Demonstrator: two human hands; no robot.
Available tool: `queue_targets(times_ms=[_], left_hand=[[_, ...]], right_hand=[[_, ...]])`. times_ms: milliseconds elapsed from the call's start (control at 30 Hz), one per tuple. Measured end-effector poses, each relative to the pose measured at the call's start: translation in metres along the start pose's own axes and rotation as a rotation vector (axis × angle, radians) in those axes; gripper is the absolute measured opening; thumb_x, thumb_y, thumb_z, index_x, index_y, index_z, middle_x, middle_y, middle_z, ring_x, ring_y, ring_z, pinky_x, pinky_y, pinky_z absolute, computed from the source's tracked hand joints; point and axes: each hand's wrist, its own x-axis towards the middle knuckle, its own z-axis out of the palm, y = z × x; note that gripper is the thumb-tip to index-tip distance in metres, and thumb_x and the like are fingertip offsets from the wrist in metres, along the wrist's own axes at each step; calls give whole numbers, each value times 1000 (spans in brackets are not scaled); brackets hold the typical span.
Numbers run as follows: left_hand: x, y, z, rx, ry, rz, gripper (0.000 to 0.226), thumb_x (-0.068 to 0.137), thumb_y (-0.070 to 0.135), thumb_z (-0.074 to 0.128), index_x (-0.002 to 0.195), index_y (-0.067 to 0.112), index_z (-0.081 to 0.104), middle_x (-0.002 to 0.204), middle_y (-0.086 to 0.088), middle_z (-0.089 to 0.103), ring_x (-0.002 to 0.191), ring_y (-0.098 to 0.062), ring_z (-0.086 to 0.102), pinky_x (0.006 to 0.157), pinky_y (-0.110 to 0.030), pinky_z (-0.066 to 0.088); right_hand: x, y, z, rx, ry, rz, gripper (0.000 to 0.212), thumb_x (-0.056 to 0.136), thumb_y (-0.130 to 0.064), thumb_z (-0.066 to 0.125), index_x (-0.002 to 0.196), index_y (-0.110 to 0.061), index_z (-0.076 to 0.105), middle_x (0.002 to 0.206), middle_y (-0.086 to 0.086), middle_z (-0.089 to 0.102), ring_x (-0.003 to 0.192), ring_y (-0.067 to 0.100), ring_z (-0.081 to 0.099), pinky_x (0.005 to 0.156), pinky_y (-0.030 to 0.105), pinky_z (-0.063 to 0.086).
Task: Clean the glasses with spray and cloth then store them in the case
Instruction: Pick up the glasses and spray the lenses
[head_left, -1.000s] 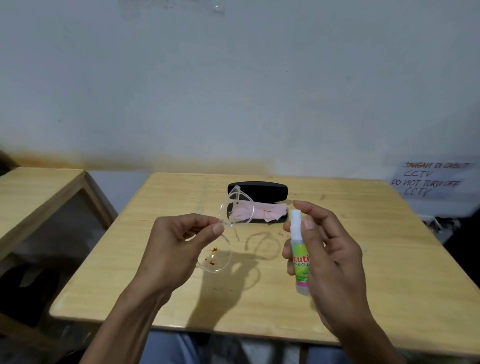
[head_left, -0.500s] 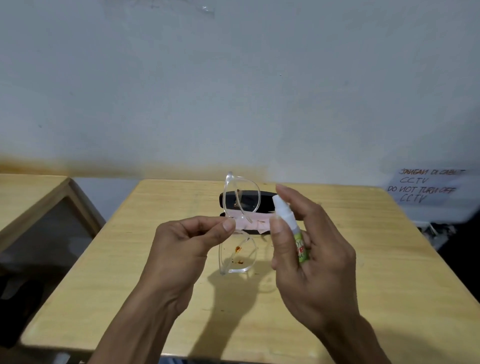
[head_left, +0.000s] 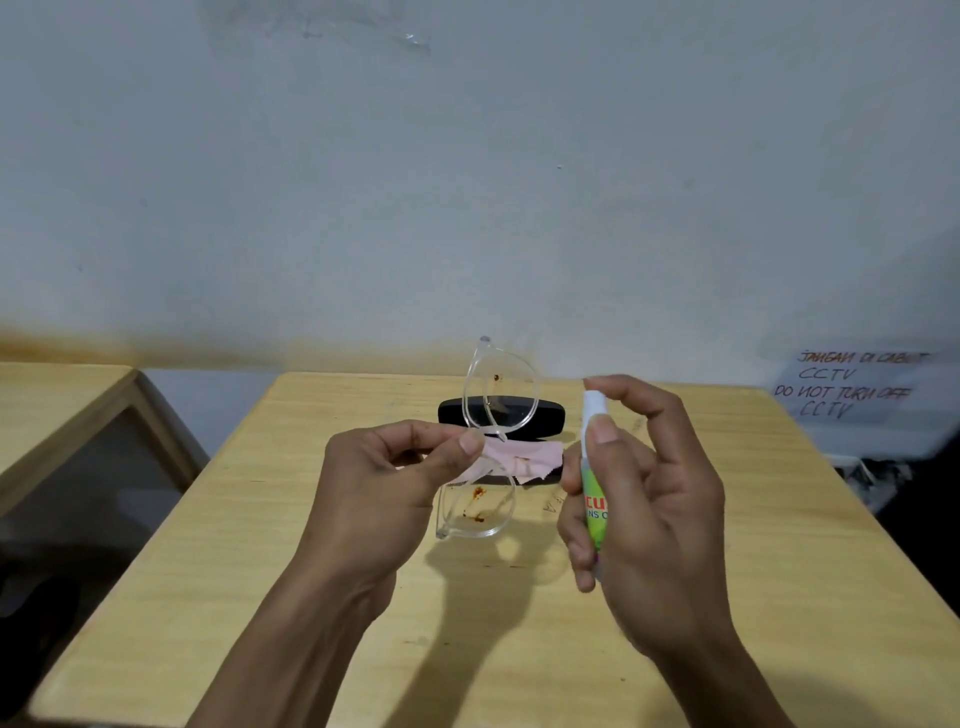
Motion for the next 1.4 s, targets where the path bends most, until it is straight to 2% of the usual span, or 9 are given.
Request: queue_targets(times_ms=[67, 133, 300, 400, 600, 767, 867, 1033, 1400], left_hand=[[-1, 1, 2, -5, 10, 9, 9, 70, 20, 82, 72, 11, 79, 80, -12, 78, 78, -12, 67, 75, -23, 46], [-3, 3, 5, -10, 13, 15, 9, 72, 18, 81, 72, 9, 79, 81, -13, 77, 77, -12, 66, 75, -24, 46], [-6, 5, 7, -14, -4, 40, 8, 75, 15, 80, 67, 12, 78, 73, -6, 75, 71, -9, 65, 69, -16, 50], [-5, 6, 5, -29, -12, 51, 8, 74, 14, 80, 66, 12, 78, 73, -7, 76, 70, -11, 66, 64, -10, 51], [-6, 6, 3, -40, -24, 55, 6, 74, 16, 79, 69, 13, 80, 79, -11, 78, 79, -16, 69, 77, -23, 50], [-1, 8, 1, -76, 43, -9, 13, 75, 12, 79, 62, 13, 76, 71, -3, 76, 73, -7, 69, 75, -21, 45], [4, 15, 0, -128, 102, -57, 9, 76, 12, 79, 72, 6, 73, 74, -2, 76, 71, 2, 69, 75, -18, 41], [4, 25, 6, -141, 148, -73, 12, 79, 11, 76, 70, 8, 69, 53, 14, 67, 49, 13, 58, 70, -18, 34], [0, 24, 4, -146, 139, -56, 14, 75, 15, 80, 67, 10, 70, 67, 2, 73, 61, 6, 66, 70, -17, 40]], right_hand=[[4, 3, 1, -401, 67, -319, 19, 100, -26, 53, 114, -34, 62, 67, -5, 57, 44, 7, 48, 46, 23, 43], [9, 4, 3, -657, 92, -537, 26, 97, -24, 53, 119, -22, 66, 83, -13, 66, 63, -4, 57, 62, 8, 42], [19, 5, 6, -788, 111, -696, 26, 96, -13, 57, 119, -11, 69, 89, 7, 72, 68, 25, 67, 58, 34, 50], [23, 5, 7, -827, 111, -709, 25, 93, -9, 61, 116, -10, 70, 88, 5, 72, 67, 23, 65, 57, 32, 49], [25, 4, 7, -820, 128, -700, 23, 92, -8, 61, 113, -8, 70, 86, 4, 71, 67, 17, 60, 58, 24, 46], [6, -2, 3, -737, 125, -661, 26, 95, -14, 57, 118, -7, 67, 94, 2, 71, 73, 4, 56, 69, 4, 39], [-14, -2, 5, -731, 59, -697, 28, 94, -14, 56, 121, -13, 64, 94, 4, 72, 71, 10, 60, 64, 13, 45], [-29, 15, 13, -745, 1, -707, 27, 95, -13, 57, 120, -16, 67, 90, 4, 72, 63, 19, 63, 52, 29, 48], [-19, 26, 17, -740, 46, -712, 23, 91, -9, 59, 110, -6, 72, 89, 4, 73, 72, 12, 61, 58, 22, 47]])
